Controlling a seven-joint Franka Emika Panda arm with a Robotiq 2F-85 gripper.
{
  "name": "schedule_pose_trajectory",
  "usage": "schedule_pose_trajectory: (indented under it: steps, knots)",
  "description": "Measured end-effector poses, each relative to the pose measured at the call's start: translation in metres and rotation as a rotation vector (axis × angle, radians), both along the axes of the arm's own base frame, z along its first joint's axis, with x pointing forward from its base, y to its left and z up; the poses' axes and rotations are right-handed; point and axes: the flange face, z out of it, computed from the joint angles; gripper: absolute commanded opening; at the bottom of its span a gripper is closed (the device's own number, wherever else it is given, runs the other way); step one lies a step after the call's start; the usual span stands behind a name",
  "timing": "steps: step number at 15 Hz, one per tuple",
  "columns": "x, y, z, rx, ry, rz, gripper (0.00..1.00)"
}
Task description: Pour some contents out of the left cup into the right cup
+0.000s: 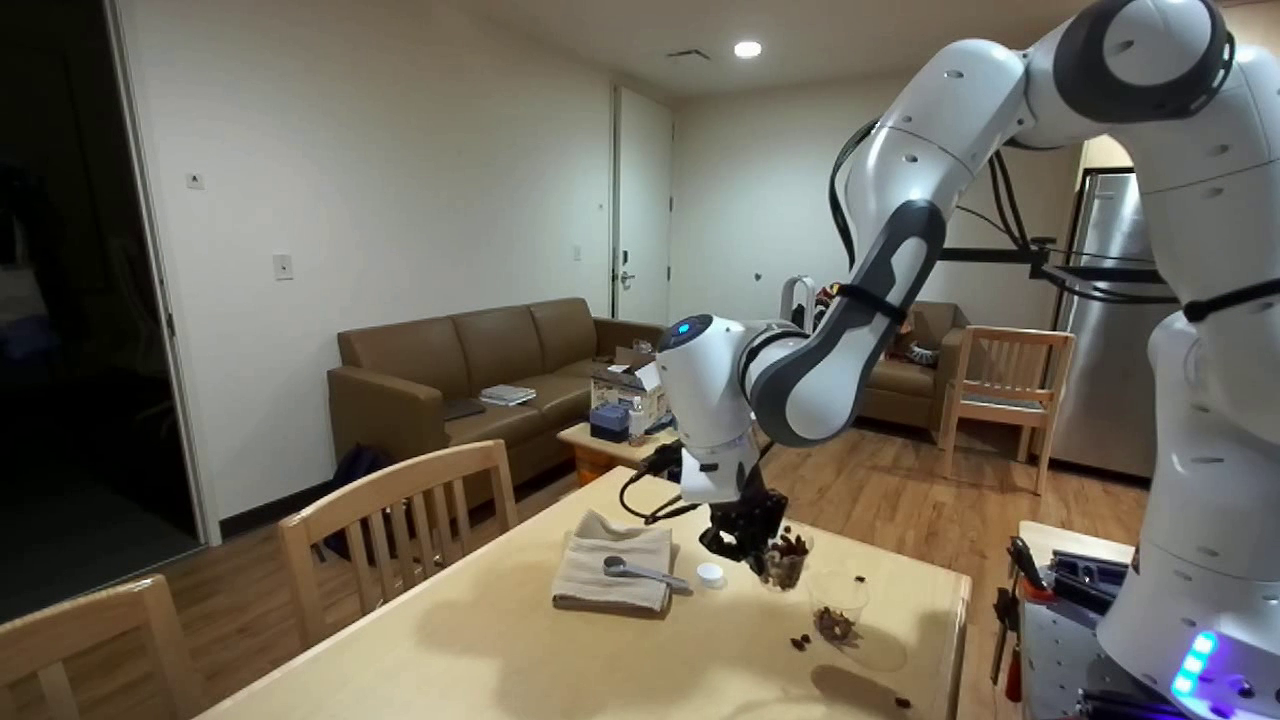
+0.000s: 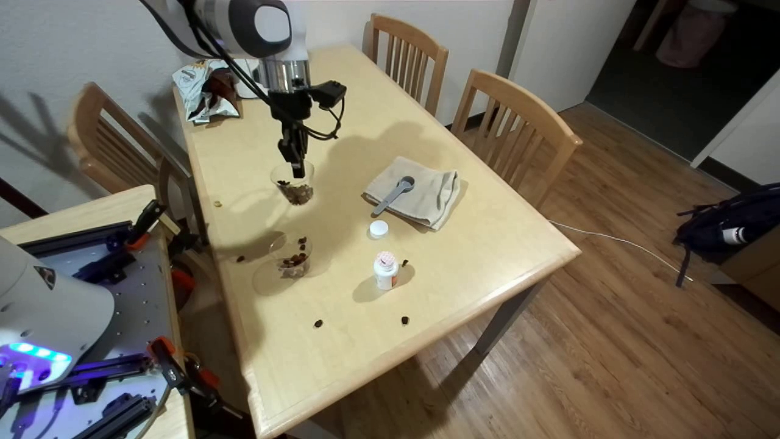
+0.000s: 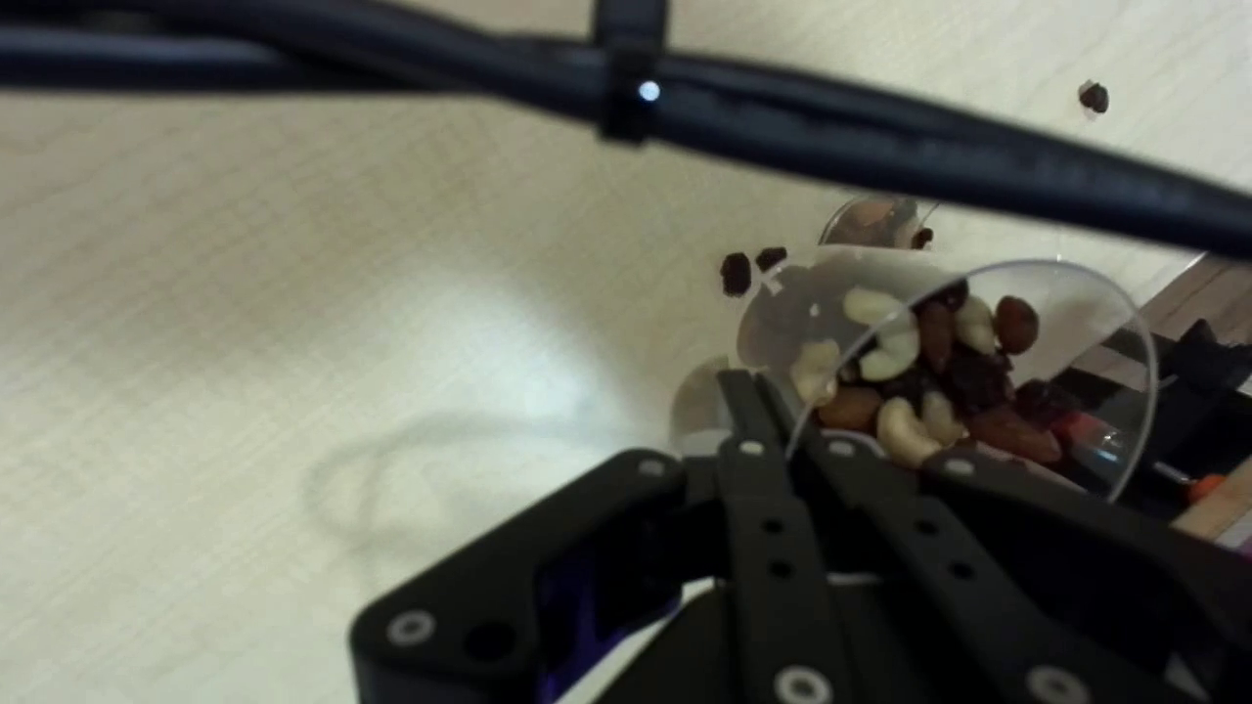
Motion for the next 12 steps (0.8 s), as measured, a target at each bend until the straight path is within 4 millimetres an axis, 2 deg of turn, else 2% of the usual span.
schedule_pose_trajectory:
  steps: [6, 12]
  knots:
    - [-0.0035, 0.0007, -0.0018, 0.022, 0.059, 0.101, 0.03]
    - [-0.0044, -0.0022, -0.0021, 0.017, 0.082, 0.119, 0.04]
